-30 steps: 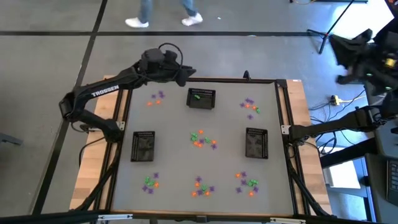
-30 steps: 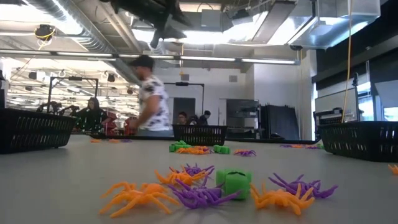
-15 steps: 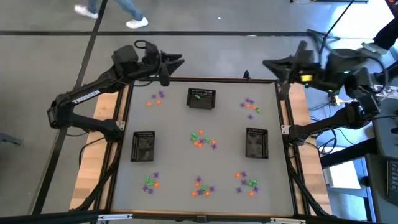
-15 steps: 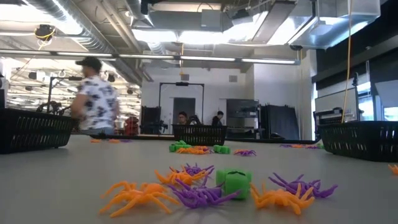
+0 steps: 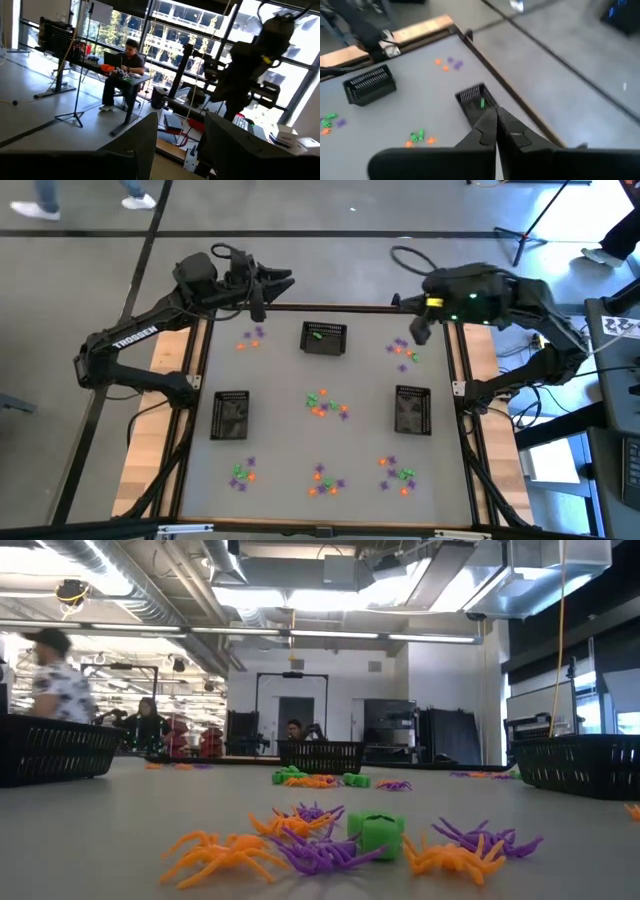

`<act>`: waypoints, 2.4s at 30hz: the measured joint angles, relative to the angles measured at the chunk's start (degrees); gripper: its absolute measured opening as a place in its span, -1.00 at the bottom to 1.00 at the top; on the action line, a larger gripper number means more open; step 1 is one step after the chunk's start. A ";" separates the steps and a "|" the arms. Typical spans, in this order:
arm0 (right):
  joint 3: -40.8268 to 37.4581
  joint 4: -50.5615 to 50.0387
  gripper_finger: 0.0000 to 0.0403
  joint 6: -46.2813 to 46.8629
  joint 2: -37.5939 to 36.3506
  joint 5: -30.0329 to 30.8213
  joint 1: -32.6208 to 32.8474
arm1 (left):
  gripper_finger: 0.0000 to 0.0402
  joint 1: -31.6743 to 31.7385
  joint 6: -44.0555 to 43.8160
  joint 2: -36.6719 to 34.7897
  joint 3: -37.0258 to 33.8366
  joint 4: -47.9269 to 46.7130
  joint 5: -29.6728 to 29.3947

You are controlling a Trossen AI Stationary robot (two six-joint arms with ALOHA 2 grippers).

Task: Sort Halloween decoration
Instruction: Put the orange spider toy into the right bin

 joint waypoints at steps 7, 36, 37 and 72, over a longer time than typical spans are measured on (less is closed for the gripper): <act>0.00 -1.66 -1.00 4.75 4.00 -4.35 0.00 | -0.22 0.86 6.00 -0.08 0.00 -0.15 7.26; -54.99 23.17 -1.00 7.56 -33.71 0.78 -0.04 | -0.22 1.70 6.95 -4.77 -0.04 -6.49 -3.07; -55.91 22.25 -1.00 9.12 -33.76 0.78 -0.04 | -0.22 1.32 6.95 -4.77 -0.04 -6.51 -3.80; -59.04 25.57 -0.21 0.62 -7.99 -12.88 -25.22 | -0.22 2.30 8.55 -0.59 -0.04 -11.34 -6.27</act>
